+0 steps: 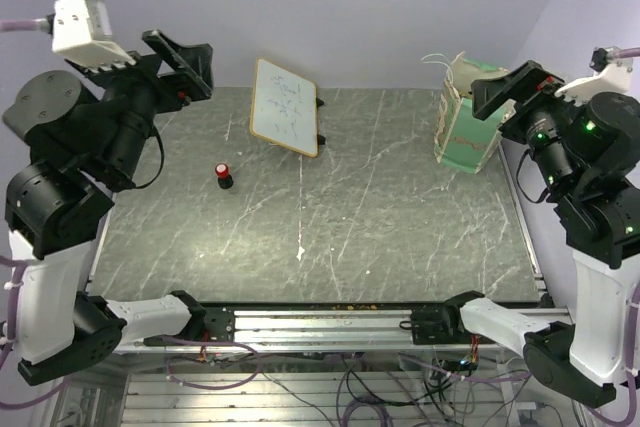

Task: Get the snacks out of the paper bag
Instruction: Move the paper bag to the center of the board.

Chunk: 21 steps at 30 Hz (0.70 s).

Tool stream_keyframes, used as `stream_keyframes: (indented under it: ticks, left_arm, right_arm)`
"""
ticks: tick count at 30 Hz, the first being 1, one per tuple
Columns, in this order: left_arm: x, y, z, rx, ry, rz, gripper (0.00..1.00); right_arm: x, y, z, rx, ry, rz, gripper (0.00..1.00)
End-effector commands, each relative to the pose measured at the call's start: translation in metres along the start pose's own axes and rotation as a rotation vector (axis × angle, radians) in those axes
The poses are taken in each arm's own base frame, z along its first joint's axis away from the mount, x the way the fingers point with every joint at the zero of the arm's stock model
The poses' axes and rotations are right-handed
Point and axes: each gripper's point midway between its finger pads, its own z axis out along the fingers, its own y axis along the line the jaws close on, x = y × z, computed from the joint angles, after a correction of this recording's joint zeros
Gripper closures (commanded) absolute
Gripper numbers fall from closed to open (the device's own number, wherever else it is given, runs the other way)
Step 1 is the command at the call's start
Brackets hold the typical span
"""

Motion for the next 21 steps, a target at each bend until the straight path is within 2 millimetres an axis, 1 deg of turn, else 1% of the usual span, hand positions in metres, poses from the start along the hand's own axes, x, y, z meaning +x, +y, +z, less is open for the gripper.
stream_keyframes:
  ticks: [1, 6, 10, 16, 19, 21]
  left_arm:
    - [0.031, -0.009, 0.012, 0.013, 0.08, 0.038, 0.02]
    - [0.065, -0.017, 0.033, 0.035, 0.163, 0.052, 0.03]
    - [0.099, -0.017, 0.054, 0.04, 0.247, 0.066, 0.05]
    - [0.152, -0.006, 0.091, 0.03, 0.397, 0.065, 0.07]
    - [0.177, 0.002, 0.111, 0.029, 0.467, 0.04, 0.06]
    - [0.191, 0.006, 0.121, 0.03, 0.51, 0.031, 0.05]
  right_arm:
    - [0.015, -0.008, 0.012, 0.042, 0.045, -0.022, 0.0]
    - [0.031, -0.014, 0.033, 0.088, 0.087, -0.059, 0.0]
    - [0.05, -0.02, 0.059, 0.13, 0.125, -0.097, 0.0]
    - [0.084, -0.033, 0.116, 0.208, 0.188, -0.173, 0.0]
    - [0.101, -0.037, 0.153, 0.214, 0.211, -0.224, 0.0]
    - [0.111, -0.045, 0.177, 0.231, 0.231, -0.255, 0.0]
